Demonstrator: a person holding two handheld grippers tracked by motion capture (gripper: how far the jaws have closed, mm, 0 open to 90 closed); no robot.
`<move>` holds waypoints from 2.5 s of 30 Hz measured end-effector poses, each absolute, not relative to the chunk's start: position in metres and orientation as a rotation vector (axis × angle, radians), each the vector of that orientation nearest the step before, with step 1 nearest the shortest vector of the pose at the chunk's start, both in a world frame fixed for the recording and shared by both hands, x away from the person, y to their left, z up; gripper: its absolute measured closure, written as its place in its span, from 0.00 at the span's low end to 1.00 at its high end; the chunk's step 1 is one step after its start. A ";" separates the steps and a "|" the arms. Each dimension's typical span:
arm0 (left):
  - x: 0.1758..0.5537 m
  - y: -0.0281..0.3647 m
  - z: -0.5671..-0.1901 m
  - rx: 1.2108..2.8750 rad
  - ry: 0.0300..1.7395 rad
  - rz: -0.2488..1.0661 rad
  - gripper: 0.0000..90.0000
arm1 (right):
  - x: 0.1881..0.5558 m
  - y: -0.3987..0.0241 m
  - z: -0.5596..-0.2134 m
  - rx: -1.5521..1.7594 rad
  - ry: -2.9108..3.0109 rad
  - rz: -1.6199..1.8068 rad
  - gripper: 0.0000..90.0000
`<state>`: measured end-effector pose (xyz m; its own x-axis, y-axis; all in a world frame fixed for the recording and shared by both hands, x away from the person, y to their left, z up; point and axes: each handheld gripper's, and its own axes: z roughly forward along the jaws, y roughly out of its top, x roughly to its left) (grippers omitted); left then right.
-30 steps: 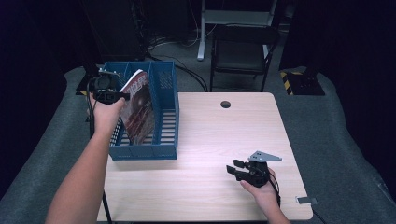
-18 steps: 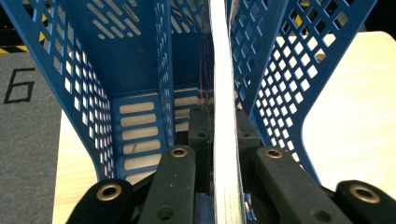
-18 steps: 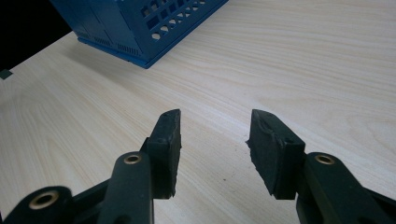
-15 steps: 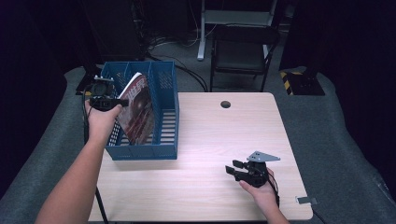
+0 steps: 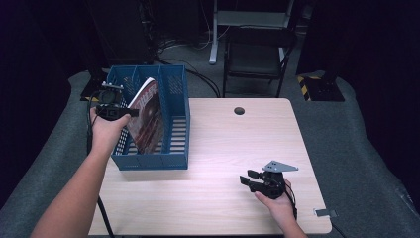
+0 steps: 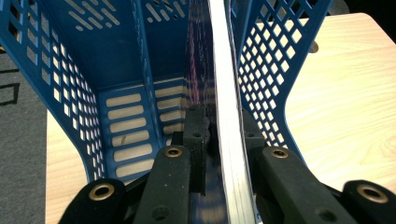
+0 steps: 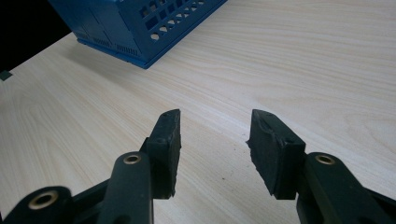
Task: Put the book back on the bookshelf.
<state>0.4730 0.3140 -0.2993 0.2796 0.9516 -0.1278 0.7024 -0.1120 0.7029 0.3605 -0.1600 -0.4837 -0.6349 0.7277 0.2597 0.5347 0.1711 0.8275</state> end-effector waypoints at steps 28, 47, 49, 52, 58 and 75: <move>0.467 0.321 -0.289 1.916 1.492 0.488 0.93 | 0.361 -0.159 -0.484 1.225 2.252 1.442 0.59; 0.491 0.322 -0.276 1.795 1.545 0.543 0.93 | 0.360 -0.160 -0.484 1.234 2.244 1.452 0.59; 0.493 0.323 -0.276 1.773 1.548 0.558 0.93 | 0.360 -0.161 -0.484 1.232 2.247 1.449 0.59; 0.495 0.323 -0.275 1.730 1.557 0.583 0.93 | 0.361 -0.162 -0.484 1.230 2.246 1.456 0.59; 0.499 0.323 -0.276 1.660 1.569 0.633 0.93 | 0.361 -0.162 -0.483 1.228 2.243 1.448 0.59; 0.509 0.321 -0.298 1.623 1.562 0.678 0.93 | 0.360 -0.163 -0.483 1.232 2.238 1.455 0.59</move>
<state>0.5087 0.3212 -0.2981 0.1071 0.9853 -0.1329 0.5762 0.0474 0.8159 0.3603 -0.1633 -0.4832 -0.6321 0.7306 0.2582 0.5325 0.1675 0.8297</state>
